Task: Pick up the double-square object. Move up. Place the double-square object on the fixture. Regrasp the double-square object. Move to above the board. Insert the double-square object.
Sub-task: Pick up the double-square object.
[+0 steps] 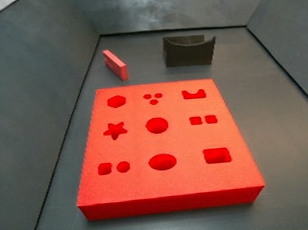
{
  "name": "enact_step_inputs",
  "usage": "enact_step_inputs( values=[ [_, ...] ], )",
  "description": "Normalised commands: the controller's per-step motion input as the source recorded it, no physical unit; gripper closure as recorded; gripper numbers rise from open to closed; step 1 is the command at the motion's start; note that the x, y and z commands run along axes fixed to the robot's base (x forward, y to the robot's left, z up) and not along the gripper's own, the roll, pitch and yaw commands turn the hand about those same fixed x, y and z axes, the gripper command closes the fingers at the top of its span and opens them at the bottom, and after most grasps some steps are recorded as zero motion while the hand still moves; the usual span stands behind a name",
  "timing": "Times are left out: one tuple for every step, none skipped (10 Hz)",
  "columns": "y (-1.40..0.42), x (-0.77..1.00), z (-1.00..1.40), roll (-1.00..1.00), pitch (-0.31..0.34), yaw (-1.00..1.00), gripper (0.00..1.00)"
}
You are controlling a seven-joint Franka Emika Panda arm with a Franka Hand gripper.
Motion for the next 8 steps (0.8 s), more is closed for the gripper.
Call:
enact_step_inputs(
  values=[
    [-0.04, -0.13, -0.28, -0.04, -0.026, 0.08, 0.00],
    [-0.43, -0.28, -0.35, 0.00, -0.023, 0.52, 0.00],
    [-0.51, -0.16, -0.32, 0.00, 0.000, 0.58, 0.00],
    [-0.50, -0.15, -0.33, 0.00, 0.000, 0.61, 0.00],
    [-0.49, -0.16, -0.32, 0.00, 0.000, 0.64, 0.00],
    [-0.46, -0.17, -0.34, 0.00, 0.000, 0.63, 0.00],
    [-0.22, -0.13, -0.41, -0.08, -0.087, 0.64, 0.00],
    [-0.10, -0.08, -0.50, -0.15, -0.066, 0.64, 0.00]
  ],
)
